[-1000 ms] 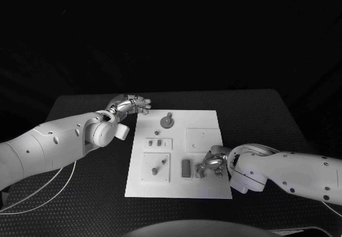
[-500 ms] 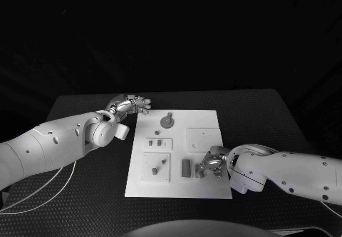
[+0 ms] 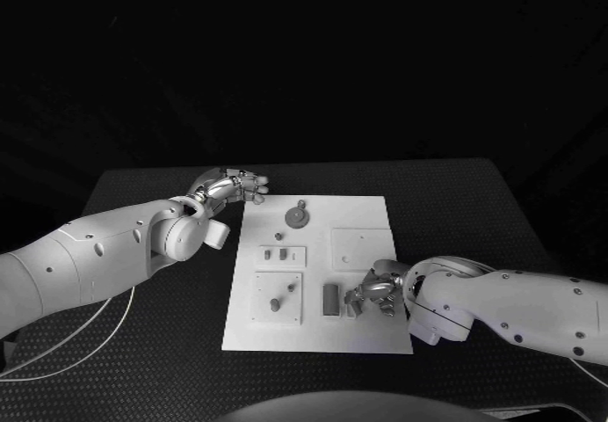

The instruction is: Assemble the parts on the task board

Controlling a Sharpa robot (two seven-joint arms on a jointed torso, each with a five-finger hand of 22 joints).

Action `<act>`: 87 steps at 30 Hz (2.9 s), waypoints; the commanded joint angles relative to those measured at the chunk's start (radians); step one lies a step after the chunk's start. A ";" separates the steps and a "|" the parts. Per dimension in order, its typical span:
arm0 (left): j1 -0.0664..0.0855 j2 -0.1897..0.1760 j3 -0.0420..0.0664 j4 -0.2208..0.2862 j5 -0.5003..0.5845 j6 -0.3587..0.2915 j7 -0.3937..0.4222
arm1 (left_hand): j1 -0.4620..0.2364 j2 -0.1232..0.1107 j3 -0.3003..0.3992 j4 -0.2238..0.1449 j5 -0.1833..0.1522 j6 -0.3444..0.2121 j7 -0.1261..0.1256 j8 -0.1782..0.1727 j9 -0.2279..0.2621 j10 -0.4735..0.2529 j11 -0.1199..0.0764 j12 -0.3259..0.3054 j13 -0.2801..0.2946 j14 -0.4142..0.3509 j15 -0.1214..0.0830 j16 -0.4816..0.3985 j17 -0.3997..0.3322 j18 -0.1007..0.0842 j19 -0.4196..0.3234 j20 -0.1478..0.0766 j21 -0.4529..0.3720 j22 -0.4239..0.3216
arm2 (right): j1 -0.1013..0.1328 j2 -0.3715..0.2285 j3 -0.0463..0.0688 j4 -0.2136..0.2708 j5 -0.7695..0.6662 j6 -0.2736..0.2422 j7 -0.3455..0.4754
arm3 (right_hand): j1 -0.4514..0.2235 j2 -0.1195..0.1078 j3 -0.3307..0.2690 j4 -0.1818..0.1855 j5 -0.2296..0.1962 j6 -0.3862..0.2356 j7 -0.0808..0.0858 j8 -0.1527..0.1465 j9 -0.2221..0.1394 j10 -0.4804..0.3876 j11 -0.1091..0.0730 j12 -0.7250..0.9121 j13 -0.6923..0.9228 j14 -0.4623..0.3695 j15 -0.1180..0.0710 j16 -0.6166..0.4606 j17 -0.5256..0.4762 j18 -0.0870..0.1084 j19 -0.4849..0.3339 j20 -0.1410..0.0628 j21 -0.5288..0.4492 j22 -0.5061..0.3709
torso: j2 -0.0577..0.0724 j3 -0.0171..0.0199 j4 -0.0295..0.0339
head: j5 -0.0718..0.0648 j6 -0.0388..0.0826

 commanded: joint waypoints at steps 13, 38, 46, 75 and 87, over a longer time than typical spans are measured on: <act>0.001 0.000 0.000 0.000 -0.004 0.017 0.003 | -0.002 -0.002 -0.001 -0.001 -0.003 -0.008 0.002 -0.001 -0.001 -0.006 0.000 -0.005 -0.002 0.000 0.006 -0.005 0.002 0.004 -0.002 0.003 -0.005 0.022 | -0.001 -0.003 0.000 0.004 0.020 0.037 0.013 | -0.022 -0.005 0.012 0.017 -0.003 0.007 0.001 0.002 0.003 0.001 -0.005 -0.006 0.002 -0.001 -0.010 -0.008 0.003 0.013 -0.001 -0.008 0.002 -0.001 | 0.000 -0.0004 -0.0008 | 0.002 0.000; 0.001 0.000 -0.001 -0.008 -0.004 0.014 0.000 | 0.000 -0.004 0.000 -0.002 -0.003 -0.009 0.003 -0.001 -0.001 -0.008 0.001 -0.004 -0.002 -0.002 0.006 -0.008 0.004 0.004 -0.003 0.004 -0.007 0.022 | -0.001 -0.034 0.000 0.022 0.020 0.071 0.011 | -0.034 -0.008 0.025 0.022 -0.003 0.006 0.001 0.002 0.004 -0.001 -0.004 -0.008 0.005 -0.002 -0.010 -0.009 0.006 0.013 -0.004 -0.008 0.003 0.000 | 0.000 0.0005 -0.0003 | 0.004 0.000; 0.001 0.001 -0.001 -0.009 -0.005 0.010 -0.002 | 0.000 -0.004 0.000 -0.002 -0.004 -0.010 0.003 -0.001 -0.001 -0.008 0.001 -0.004 -0.002 -0.002 0.007 -0.008 0.005 0.004 -0.004 0.004 -0.007 0.022 | -0.001 -0.034 0.000 0.023 0.024 0.081 0.017 | -0.035 -0.007 0.026 0.022 -0.004 0.006 0.001 0.002 0.005 0.000 -0.004 -0.008 0.006 -0.002 -0.010 -0.009 0.006 0.013 -0.004 -0.008 0.003 0.000 | 0.000 0.0000 -0.0008 | 0.004 0.000; 0.001 0.001 -0.002 -0.013 -0.013 0.008 -0.015 | 0.003 -0.007 0.003 -0.001 -0.003 -0.017 0.006 -0.003 -0.003 -0.011 0.002 -0.005 -0.003 -0.001 0.007 -0.012 0.009 0.004 -0.004 0.005 -0.007 0.022 | 0.004 -0.064 0.009 0.040 -0.044 0.071 0.018 | -0.028 -0.004 0.033 0.014 -0.003 0.008 0.000 0.004 0.007 0.007 -0.006 -0.006 0.011 0.001 -0.011 -0.009 0.008 0.013 -0.002 -0.010 0.006 0.000 | 0.000 -0.0004 -0.0004 | 0.003 0.002; 0.001 0.012 -0.002 -0.020 -0.011 -0.011 0.025 | 0.002 -0.003 0.005 0.000 -0.003 -0.012 0.004 0.001 -0.002 -0.008 0.001 -0.002 -0.002 0.000 0.007 -0.014 0.012 0.004 -0.003 0.005 -0.007 0.022 | 0.011 -0.073 0.022 -0.007 0.033 -0.005 0.252 | 0.041 -0.009 0.020 -0.042 0.002 -0.012 0.006 -0.003 0.008 -0.012 0.000 -0.022 -0.002 0.001 -0.009 -0.016 0.009 0.013 -0.002 -0.012 0.005 -0.003 | -0.001 0.0008 -0.0017 | 0.000 0.023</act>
